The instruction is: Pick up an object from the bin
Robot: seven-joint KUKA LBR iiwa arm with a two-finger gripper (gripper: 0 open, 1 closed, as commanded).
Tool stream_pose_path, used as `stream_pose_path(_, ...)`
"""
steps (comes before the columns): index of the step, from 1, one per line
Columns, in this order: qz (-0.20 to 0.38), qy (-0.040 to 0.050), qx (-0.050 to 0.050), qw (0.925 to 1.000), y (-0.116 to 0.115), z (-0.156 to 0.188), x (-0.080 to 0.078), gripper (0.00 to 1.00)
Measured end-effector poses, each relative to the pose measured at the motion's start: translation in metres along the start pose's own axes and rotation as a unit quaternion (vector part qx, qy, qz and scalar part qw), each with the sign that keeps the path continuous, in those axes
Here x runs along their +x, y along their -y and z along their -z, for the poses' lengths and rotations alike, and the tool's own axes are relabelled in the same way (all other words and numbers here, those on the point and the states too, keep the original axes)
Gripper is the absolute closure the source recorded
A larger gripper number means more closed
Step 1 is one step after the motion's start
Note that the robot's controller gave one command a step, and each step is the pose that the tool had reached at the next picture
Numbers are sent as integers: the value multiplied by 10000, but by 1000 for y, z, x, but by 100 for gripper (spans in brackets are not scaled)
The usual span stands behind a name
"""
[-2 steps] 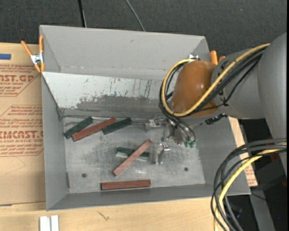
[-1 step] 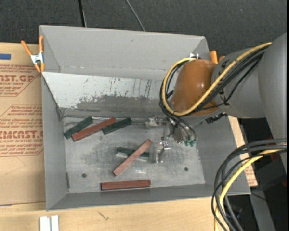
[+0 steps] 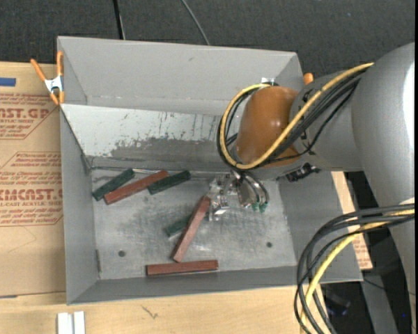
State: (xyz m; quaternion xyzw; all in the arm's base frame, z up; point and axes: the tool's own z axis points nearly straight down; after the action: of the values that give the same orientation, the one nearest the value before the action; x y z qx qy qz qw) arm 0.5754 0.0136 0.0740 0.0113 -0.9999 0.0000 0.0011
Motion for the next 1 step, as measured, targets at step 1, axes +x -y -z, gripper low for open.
stream_pose_path(1, -1, 2, 0, 10000, 0, 0, 0, 100)
